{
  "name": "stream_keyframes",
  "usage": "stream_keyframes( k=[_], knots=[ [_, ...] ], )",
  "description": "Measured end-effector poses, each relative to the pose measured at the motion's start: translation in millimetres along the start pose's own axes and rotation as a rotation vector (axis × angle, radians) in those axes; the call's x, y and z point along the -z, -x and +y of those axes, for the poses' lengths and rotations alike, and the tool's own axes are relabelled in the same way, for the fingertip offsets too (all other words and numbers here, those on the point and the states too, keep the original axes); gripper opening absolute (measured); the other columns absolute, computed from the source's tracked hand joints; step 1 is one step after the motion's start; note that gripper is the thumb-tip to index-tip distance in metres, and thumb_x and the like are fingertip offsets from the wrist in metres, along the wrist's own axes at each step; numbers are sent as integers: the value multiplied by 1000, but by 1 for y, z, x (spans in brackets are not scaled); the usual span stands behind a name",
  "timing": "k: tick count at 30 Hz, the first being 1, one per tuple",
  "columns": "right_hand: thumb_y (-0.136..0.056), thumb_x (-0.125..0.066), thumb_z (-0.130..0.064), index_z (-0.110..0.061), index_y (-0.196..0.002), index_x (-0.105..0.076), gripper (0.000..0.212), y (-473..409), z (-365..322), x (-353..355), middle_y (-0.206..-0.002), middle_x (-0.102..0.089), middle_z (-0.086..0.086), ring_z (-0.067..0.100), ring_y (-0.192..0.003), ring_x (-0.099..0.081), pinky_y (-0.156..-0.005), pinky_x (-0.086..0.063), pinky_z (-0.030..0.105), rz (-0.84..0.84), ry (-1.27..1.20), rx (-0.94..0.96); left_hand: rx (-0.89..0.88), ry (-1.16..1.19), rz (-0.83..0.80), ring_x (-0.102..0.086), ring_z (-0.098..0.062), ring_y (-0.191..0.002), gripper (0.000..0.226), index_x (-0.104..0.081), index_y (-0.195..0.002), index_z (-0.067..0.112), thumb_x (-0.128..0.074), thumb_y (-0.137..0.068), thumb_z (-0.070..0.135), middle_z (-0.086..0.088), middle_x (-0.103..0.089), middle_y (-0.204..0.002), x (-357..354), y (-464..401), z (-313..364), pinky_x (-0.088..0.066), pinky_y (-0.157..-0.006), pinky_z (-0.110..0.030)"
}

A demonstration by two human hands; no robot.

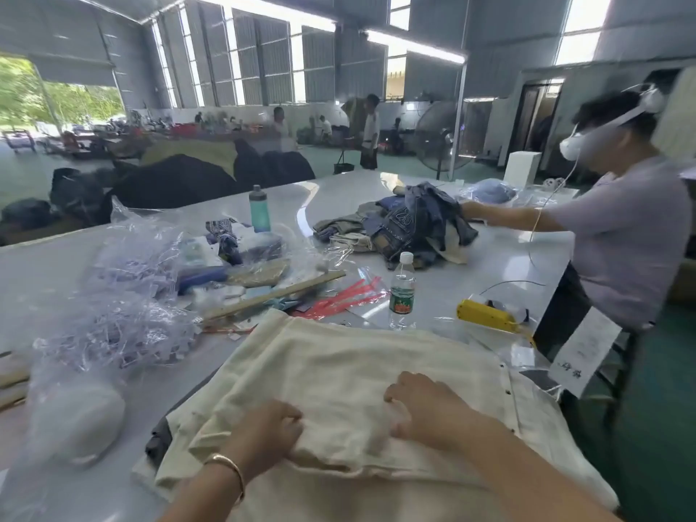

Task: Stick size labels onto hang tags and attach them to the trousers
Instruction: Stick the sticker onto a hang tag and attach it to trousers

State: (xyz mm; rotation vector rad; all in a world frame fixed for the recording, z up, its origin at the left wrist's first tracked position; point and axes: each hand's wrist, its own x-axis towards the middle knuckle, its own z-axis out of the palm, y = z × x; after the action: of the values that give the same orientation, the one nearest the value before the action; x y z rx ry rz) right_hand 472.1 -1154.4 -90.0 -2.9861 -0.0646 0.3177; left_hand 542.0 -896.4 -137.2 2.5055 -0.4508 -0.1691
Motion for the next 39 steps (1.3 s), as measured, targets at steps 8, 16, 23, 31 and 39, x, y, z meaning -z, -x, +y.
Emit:
stream_keyframes(
  k=[8, 16, 23, 31, 39],
  knots=[
    [-87, -61, -35, -30, -105, -60, 19, -25, -65, -4, -98, -55, -14, 5, -91, -52, -79, -40, 19, 187, -328, 103, -87, 69, 229, -57, -5, -109, 12, -76, -97, 22, -68, -88, 21, 13, -70, -105, 10, 55, -35, -35, -95, -8],
    [-83, -70, -6, -7, -67, -65, 16, -31, -274, -40, -66, -67, 7, 18, -63, -61, -64, -47, 27, 22, -890, 440, 440, -54, 708, -60, -27, -106, 7, -76, -86, 13, -70, -82, 15, -2, -72, -99, 106, 229, -174, -38, -94, -33],
    [-84, -66, -3, -5, -63, -59, 22, 11, -502, -94, -58, -59, 10, 18, -56, -52, -56, -42, 27, -422, -1280, 600, 894, -76, 990, -64, -32, -96, 21, -64, -61, 15, -80, -74, 9, -7, -72, -87, 187, 459, -291, -45, -89, -41],
    [-80, -54, -2, -20, -55, -43, 33, 78, -760, -131, -56, -43, 1, 12, -50, -36, -52, -27, 24, -993, -1694, 490, 1178, -314, 1191, -51, -30, -104, 12, -67, -83, 18, -74, -78, 25, -2, -67, -103, 284, 659, -426, -45, -85, -39],
    [-75, -58, -1, -17, -54, -50, 28, 115, -892, -199, -55, -46, 2, 10, -44, -40, -43, -32, 20, -1116, -1479, 338, 1440, -414, 615, -17, -19, -148, 80, -17, -154, 27, -57, -87, 48, 3, -21, -160, 310, 728, -552, -14, -120, -46]
  ],
)
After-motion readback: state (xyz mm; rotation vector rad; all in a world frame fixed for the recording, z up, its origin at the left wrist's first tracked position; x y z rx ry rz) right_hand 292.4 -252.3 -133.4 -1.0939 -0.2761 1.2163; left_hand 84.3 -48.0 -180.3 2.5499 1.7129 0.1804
